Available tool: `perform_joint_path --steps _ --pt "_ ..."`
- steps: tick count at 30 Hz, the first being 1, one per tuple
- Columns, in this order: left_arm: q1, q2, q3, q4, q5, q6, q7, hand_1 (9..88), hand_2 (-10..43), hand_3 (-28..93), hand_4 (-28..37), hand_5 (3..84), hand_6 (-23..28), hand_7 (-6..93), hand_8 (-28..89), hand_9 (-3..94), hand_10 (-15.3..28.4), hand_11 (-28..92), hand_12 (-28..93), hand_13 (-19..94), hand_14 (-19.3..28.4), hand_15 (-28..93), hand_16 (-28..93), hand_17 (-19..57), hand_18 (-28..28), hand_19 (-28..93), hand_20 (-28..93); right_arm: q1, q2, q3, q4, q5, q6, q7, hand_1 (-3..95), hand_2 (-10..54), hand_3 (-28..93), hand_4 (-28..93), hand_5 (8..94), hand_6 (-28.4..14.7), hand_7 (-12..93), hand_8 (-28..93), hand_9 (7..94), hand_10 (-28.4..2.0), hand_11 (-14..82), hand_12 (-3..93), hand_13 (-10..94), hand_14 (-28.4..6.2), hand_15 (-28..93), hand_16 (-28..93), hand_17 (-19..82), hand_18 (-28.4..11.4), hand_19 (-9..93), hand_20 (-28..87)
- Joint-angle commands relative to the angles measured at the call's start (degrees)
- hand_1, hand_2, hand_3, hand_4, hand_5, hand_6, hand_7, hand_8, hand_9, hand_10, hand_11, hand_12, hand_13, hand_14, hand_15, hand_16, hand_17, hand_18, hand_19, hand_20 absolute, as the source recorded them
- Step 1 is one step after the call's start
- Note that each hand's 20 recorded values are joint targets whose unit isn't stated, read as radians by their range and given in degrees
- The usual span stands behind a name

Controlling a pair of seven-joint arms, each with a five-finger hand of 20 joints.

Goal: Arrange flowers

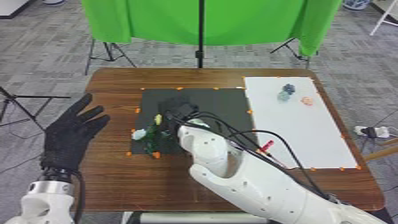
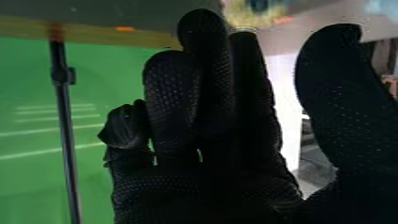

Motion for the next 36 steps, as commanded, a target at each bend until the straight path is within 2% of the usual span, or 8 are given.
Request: perform_joint_path --steps 1,7,14,16,21,22,30,36 --pt "1.2 0.01 0.77 0.00 -0.35 0.33 1.72 24.5 6.5 78 -23.6 35.0 8.1 14.2 -10 34.4 20.8 26 12 27 28.4 57 -9 -6.6 28.4 64 -3 0.1 8.2 6.7 -7.5 4.5 4.4 2.3 34.4 -9.5 73 -28 61.1 0.6 13 -12 71.3 -13.7 39.6 17.7 59 -13.7 81 14 22 -21.8 93 61" --pt "2.4 0.94 1.04 -0.40 -1.23 1.39 3.55 24.7 6.6 78 -23.6 34.9 8.1 14.1 -10 34.4 20.7 26 12 27 28.4 57 -9 -6.6 28.4 64 -3 1.8 20.5 12.1 -8.0 13.3 10.7 9.7 33.3 -9.5 74 -28 60.5 0.2 13 -12 69.2 -15.4 30.5 15.0 57 -14.6 79 12 21 -21.9 93 61" --pt "3.0 1.01 1.63 -0.16 -2.03 1.79 4.72 24.3 6.6 78 -23.8 34.9 8.1 14.0 -10 34.4 20.8 27 12 27 28.4 57 -9 -6.6 28.4 64 -3 8.2 29.5 8.0 1.8 20.9 16.4 17.9 33.2 -9.5 77 -28 55.2 -0.7 13 -12 62.2 -17.0 24.4 14.3 53 -15.4 76 10 20 -21.9 93 58" --pt "3.0 0.61 1.83 -0.27 -1.77 2.24 4.33 23.7 6.8 78 -24.5 34.9 8.1 14.1 -10 34.4 20.7 26 12 27 28.4 57 -9 -6.6 28.4 64 -3 9.9 29.8 6.7 4.1 21.6 16.6 19.3 32.9 -9.5 77 -28 52.4 -1.4 13 -13 59.2 -17.8 23.7 14.1 50 -16.0 75 9 19 -22.1 92 58" --pt "2.2 0.31 2.24 -0.04 -1.38 1.45 3.83 23.2 6.9 78 -25.7 34.9 8.1 14.0 -10 34.3 20.8 26 12 27 28.4 56 -9 -6.6 28.4 64 -3 12.7 28.6 5.0 9.8 24.3 13.7 21.8 32.4 -9.5 78 -28 48.3 -0.7 14 -13 54.6 -18.6 21.7 13.5 46 -17.0 75 7 18 -22.2 92 58" --pt "2.0 0.51 2.39 -0.01 -1.67 1.56 4.40 23.2 6.9 78 -25.8 34.9 8.1 14.1 -10 34.3 20.7 26 12 27 28.4 56 -9 -6.6 28.4 64 -3 13.0 28.3 4.6 10.7 24.8 15.2 22.3 32.3 -9.5 78 -28 47.9 -0.7 14 -13 54.1 -18.7 21.5 13.5 45 -17.1 75 7 17 -22.2 92 58" --pt "2.6 0.60 1.78 0.03 -1.98 1.75 5.06 23.3 6.9 78 -25.7 34.8 8.0 14.2 -10 34.5 20.8 26 12 27 28.4 56 -9 -6.6 28.4 64 -3 9.1 26.6 7.8 11.7 24.7 11.8 20.8 31.4 -9.5 78 -28 47.9 1.0 16 -13 51.6 -19.1 19.8 13.3 43 -17.3 73 5 15 -22.4 88 57" --pt "1.9 0.04 2.06 0.38 -1.60 0.95 4.28 23.5 6.7 78 -25.6 34.8 8.0 14.1 -10 34.6 20.9 26 12 27 28.4 56 -9 -6.6 28.4 64 -3 7.5 25.1 8.8 13.1 24.3 8.5 20.7 31.2 -9.5 78 -28 49.6 2.2 17 -14 54.2 -18.1 20.0 13.5 45 -16.8 73 6 15 -22.5 88 58"
